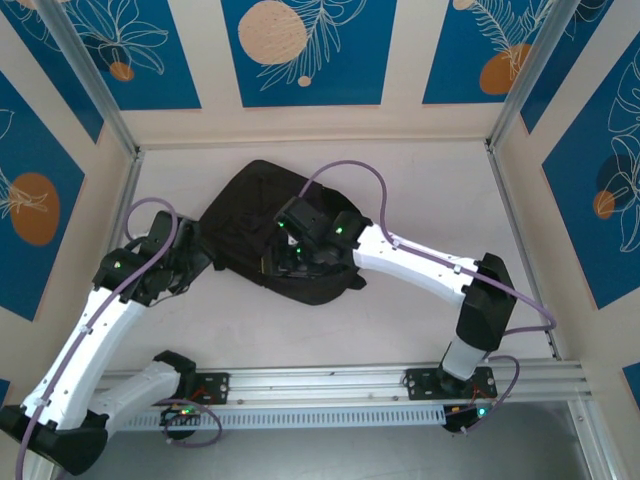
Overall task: Pack the student bag
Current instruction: Zip the student bag at the center of the table.
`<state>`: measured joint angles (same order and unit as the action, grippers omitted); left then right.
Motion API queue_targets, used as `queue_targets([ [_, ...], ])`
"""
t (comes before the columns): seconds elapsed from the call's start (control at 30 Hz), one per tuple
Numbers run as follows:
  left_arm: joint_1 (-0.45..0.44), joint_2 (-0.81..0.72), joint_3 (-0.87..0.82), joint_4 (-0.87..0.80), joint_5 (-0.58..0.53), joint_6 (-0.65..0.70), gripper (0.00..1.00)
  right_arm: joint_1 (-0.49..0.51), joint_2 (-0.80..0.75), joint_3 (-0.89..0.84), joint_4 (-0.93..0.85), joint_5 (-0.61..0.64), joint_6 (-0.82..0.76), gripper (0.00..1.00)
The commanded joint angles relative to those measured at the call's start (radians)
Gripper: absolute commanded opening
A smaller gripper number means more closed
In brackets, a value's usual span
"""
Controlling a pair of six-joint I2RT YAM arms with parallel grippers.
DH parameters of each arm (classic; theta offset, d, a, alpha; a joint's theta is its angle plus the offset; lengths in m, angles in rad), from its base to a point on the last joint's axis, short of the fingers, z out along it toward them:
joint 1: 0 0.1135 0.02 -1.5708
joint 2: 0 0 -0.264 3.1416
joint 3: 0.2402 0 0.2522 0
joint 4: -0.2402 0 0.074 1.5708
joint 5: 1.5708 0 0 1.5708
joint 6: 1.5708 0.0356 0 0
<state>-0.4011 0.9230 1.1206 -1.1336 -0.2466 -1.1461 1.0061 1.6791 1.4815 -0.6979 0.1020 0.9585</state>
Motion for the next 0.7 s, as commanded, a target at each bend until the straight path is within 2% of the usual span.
queue_targets([
  [0.0, 0.013, -0.005, 0.009, -0.013, 0.018, 0.01, 0.62, 0.039, -0.017, -0.065, 0.109, 0.046, 0.157, 0.54],
  [0.3, 0.013, -0.034, -0.029, -0.011, 0.04, 0.012, 0.62, 0.075, 0.036, -0.094, 0.2, 0.019, 0.229, 0.55],
  [0.67, 0.013, -0.059, -0.045, -0.017, 0.035, 0.006, 0.62, 0.087, 0.14, -0.028, 0.147, 0.035, 0.258, 0.54],
])
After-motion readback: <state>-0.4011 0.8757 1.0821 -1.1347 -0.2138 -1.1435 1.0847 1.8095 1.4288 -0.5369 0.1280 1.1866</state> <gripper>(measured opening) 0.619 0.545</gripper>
